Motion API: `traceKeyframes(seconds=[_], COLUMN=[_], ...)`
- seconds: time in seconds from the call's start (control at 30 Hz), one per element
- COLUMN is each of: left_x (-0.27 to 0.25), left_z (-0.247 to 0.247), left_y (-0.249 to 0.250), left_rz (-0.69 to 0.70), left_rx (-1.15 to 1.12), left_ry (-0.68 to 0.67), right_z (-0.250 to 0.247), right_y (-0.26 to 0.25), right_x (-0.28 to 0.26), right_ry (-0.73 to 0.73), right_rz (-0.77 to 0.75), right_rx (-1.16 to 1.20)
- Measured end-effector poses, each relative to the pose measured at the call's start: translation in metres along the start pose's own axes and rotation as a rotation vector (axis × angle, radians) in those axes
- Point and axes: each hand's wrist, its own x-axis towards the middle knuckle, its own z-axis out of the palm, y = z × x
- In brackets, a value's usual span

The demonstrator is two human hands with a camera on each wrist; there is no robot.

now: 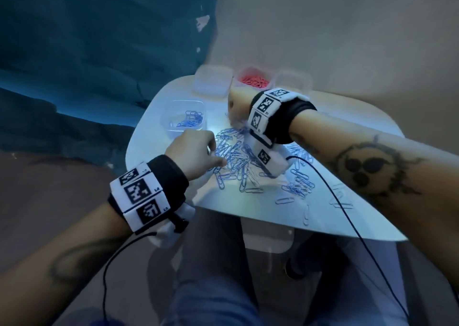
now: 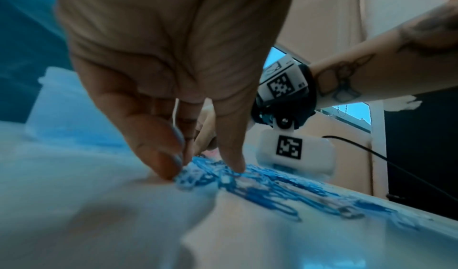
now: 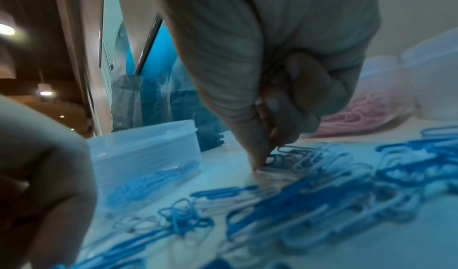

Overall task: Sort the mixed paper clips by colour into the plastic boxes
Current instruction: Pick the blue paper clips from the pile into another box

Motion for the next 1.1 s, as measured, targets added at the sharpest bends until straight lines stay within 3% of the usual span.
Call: traceKeyframes(seconds=[0.13,0.23,0.3,0.6,0.77,1.1], left_x=[0.0,0.0,0.001,0.009,0.008,0.007], left_z=[0.001,0.001,0.005,0.003,0.003,0.007], left_y=[0.003,0.012,0.02,0.021,0.02,0.027], left_rz=[0.039,0.059,0.077,0.118,0.141,0.163], left_rx=[0.106,0.117,0.165,0.079,0.049,0.232], left_ry=[0.079,-0.018,-0.061,-0.042,0.012,-0.004], right_z=[-0.019,-0.011,0.0,0.012,0.018,0.019], right_y=[0.007,0.014,0.015,0.038,0.035,0.029], right_x=[-0.04,-0.065,-0.07,-0.075,-0.072,-0.073], right_ry=[0.082,-0.069,-0.144,-0.114,-0.083,-0.043], right_rz=[-0.193,-0.276,-0.277,-0.197,-0.199,-0.198], right_rx=[0.029,0.015,-0.002,-0.016,0.169,0.338])
